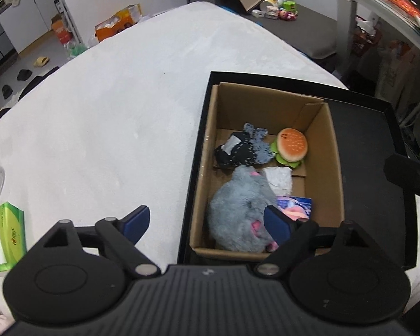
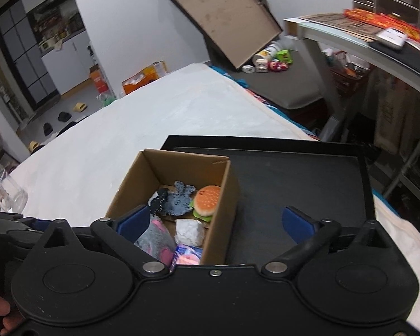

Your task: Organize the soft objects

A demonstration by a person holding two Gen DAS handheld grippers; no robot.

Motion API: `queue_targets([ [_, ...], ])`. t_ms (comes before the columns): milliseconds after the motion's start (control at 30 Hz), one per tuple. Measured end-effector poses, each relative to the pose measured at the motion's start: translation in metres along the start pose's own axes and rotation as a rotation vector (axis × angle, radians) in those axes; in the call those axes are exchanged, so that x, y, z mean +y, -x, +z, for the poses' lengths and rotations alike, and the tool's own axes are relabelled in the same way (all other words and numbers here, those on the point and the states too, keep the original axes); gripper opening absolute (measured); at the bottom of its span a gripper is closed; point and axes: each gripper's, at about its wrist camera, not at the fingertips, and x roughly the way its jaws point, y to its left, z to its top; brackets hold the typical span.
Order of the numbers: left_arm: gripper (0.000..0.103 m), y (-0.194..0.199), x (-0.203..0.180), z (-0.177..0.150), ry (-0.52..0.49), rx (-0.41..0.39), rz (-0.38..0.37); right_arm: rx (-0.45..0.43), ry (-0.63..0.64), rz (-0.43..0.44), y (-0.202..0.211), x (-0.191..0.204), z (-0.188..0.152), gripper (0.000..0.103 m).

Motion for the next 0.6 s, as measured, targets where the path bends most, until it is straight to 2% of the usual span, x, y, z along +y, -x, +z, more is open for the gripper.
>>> queue_targets([
  [333,0.089,0.045,-0.011,-0.011,-0.023,-0.077,-0.019,-0.022,-0.054,-0.028,0.035,-0.018,-0.014,0.103],
  [600,0.090,0.071,-0.012,-0.034,-0.054,-0.107,-0.041,-0.060,-0.091,-0.033,0.060,-0.021,-0.028,0.103],
])
